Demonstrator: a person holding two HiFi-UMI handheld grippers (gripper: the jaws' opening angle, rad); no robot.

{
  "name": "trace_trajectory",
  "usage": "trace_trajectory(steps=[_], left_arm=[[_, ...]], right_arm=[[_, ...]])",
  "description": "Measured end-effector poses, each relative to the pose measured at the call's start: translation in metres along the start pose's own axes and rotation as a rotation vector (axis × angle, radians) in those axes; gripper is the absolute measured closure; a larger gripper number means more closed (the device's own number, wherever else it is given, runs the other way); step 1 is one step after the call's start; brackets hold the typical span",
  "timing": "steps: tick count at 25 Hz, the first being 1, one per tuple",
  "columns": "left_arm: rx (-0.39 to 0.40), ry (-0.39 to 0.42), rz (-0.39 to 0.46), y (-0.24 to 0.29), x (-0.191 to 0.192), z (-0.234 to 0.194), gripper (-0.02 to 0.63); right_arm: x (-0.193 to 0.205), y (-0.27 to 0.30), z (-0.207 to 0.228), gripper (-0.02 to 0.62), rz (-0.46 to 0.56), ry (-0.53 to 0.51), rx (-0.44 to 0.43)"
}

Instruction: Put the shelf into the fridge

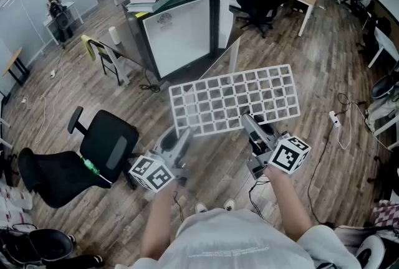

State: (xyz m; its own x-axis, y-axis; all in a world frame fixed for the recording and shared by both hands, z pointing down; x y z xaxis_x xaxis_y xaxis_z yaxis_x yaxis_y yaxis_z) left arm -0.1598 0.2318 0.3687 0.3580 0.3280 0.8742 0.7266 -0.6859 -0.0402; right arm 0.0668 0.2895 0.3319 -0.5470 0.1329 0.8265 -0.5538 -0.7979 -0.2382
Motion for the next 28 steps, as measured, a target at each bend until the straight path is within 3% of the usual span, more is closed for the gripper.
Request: trace_trajectory(steps=[19, 28], left_arm=[[0.010, 0.009, 0.014, 0.007, -0.003, 0.004, 0.437], [-0.033, -0.002, 0.024, 0.029, 0.011, 0.016, 0.437]], right_arm=[[-0.010, 0.001, 0.001, 0.486, -0.011, -0.050, -0.023], [-0.024, -0.006, 0.025, 0.485, -0.036, -0.089, -0.063]])
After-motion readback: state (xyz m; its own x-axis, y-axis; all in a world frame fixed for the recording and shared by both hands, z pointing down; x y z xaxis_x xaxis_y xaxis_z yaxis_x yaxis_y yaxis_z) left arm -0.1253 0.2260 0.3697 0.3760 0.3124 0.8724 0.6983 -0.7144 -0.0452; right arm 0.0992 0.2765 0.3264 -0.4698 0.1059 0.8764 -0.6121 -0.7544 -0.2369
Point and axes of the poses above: the fingertips, and each gripper's own axes: y forward along the fingers, z to its right, x out of its underside, the point moved 4 cm from there along -y, backward along the fingers, and after that the axes turned 13 degrees about -x, right-handed, at the moved point
